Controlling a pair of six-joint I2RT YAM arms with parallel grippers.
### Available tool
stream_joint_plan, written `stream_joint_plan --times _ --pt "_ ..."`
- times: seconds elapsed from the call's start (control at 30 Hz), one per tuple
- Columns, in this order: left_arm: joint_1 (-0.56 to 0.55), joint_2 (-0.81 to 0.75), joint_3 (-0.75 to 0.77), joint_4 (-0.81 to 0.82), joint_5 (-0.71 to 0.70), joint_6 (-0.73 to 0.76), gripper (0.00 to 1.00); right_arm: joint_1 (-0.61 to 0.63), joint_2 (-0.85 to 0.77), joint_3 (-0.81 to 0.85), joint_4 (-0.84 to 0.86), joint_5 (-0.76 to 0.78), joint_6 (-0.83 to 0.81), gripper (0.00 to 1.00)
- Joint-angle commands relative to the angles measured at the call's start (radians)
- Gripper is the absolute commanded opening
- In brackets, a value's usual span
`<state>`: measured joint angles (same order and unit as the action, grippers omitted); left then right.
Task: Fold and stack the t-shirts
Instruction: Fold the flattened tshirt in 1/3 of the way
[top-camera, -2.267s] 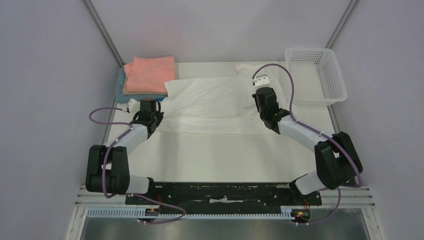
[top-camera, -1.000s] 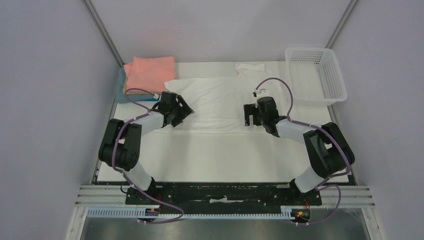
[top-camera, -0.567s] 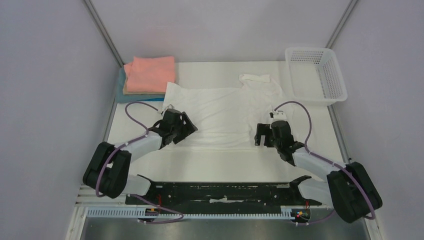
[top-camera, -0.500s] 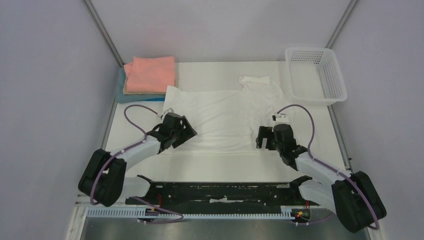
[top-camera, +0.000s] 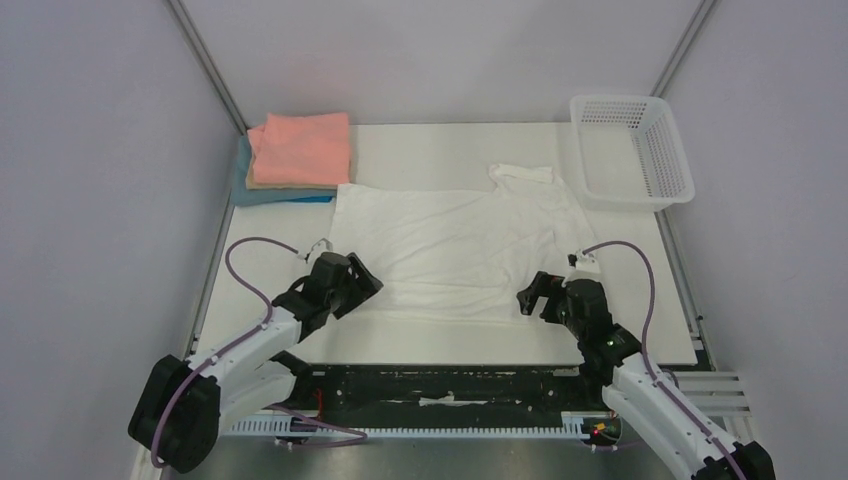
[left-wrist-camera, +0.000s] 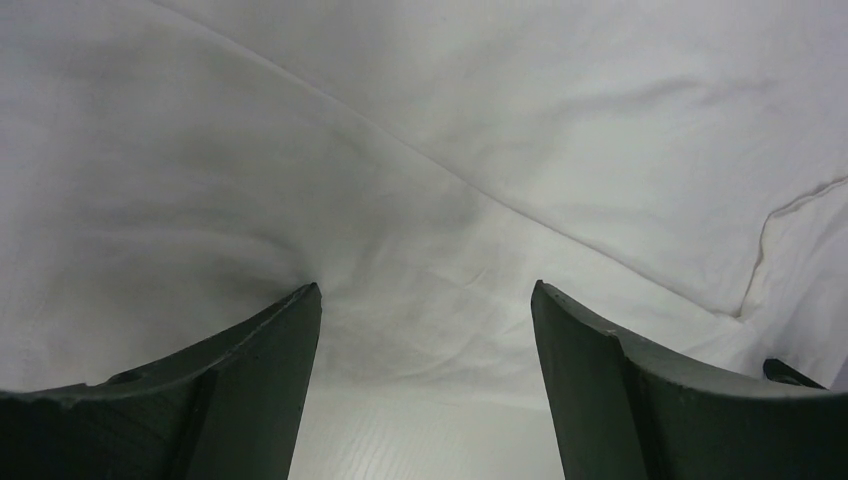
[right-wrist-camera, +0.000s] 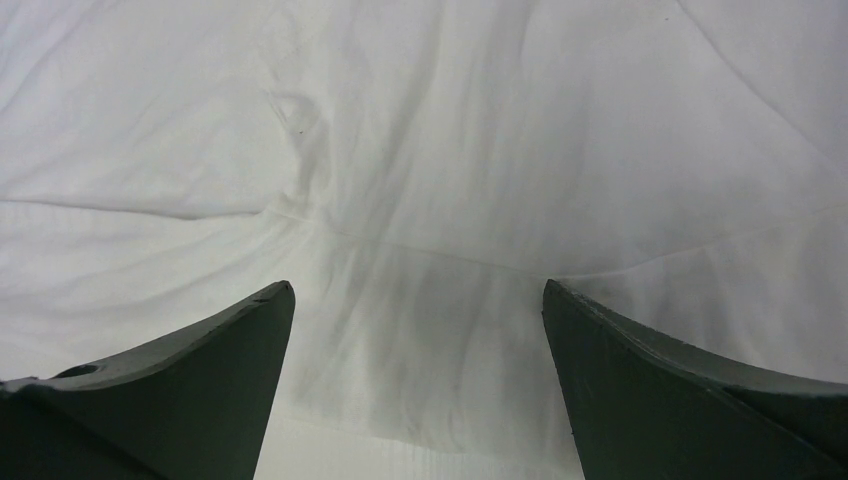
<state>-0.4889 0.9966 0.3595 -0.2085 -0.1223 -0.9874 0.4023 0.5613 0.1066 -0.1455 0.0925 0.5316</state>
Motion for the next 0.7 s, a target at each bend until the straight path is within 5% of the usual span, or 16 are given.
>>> stream_joint_plan --times 0.0,0.4,0.67 --pt "-0.015 -0.032 -0.064 -0.124 0.018 -0.052 0.84 0.005 -0.039 0.0 -0.274 0.036 0.046 0.98" --pt "-0.028 -0.177 -0.016 -0.222 0.097 -0.021 0.85 0.005 -0.166 0.044 -0.362 0.096 0.084 0.98" --pt "-0.026 -0.082 0.221 -0.319 -0.046 0.06 0.85 0.005 -0.105 0.13 -0.139 0.067 -0.067 0.98"
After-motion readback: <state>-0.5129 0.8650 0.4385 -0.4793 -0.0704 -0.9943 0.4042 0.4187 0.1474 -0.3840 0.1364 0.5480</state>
